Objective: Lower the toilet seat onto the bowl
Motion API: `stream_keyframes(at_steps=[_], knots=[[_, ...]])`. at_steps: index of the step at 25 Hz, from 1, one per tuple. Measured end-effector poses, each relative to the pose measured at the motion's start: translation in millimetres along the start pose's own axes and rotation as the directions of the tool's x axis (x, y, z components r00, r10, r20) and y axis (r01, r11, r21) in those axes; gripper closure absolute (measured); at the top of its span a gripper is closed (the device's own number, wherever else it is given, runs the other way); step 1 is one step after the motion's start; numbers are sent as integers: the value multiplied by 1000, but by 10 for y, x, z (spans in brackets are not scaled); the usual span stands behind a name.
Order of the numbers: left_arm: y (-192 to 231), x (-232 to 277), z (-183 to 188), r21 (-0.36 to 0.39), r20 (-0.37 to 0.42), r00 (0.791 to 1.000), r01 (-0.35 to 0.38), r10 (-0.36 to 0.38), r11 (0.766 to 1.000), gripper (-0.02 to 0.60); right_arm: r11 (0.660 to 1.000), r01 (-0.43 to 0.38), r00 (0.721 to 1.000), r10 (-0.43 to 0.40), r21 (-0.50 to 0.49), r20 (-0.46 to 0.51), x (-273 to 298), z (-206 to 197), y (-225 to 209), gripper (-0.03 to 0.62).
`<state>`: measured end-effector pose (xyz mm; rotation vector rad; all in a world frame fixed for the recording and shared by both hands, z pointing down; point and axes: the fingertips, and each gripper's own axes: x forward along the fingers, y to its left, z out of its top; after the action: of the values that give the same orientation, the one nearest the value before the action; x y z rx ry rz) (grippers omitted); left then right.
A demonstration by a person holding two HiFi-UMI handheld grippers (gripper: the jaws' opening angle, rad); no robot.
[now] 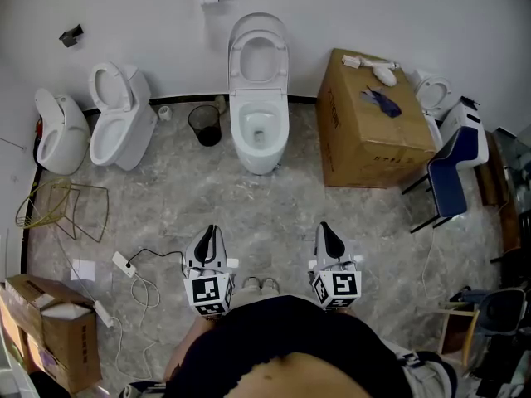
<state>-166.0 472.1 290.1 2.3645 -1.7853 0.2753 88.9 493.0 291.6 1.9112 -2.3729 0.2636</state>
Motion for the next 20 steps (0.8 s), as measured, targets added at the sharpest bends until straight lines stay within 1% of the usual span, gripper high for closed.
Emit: stream_keyframes(at_steps=[3,4,6,8,9,11,14,15,16,18,20], knots=[[9,3,18,-1,5,1000,1,-1,1000,574,998,-67,998,67,15,6,38,-12,110,580],[5,-3,19,-3,7,1000,6,-6,1000,557,996,-84,996,84,11,9,43,-14,147,570],[-5,-3,15,-10,6,1000,16,-16,1000,419,994,-109,994,109,-3,17,57,2,205,563],[3,6,12,-14,4,1000,14,-14,1000,350,992,-122,992,123,-20,25,78,27,241,545],[13,6,8,-13,2,1000,10,-10,1000,328,992,-124,992,125,-25,27,86,33,251,519],[39,8,-5,-16,-3,1000,4,-4,1000,303,993,-118,993,118,-24,24,102,38,253,461],[78,14,-15,-59,-1,1000,1,-1,998,267,996,-93,995,93,-12,21,129,60,232,335],[88,10,-5,-74,5,1000,1,-1,997,248,997,-81,996,81,-10,21,132,55,219,303],[91,7,13,-79,14,1000,2,-1,997,236,998,-69,997,69,-10,20,135,49,202,277],[74,16,74,-76,42,999,8,-5,997,205,999,-45,999,45,-6,24,158,62,163,205],[59,21,158,-78,82,997,15,-9,997,159,1000,-23,999,23,-2,35,181,101,138,130]])
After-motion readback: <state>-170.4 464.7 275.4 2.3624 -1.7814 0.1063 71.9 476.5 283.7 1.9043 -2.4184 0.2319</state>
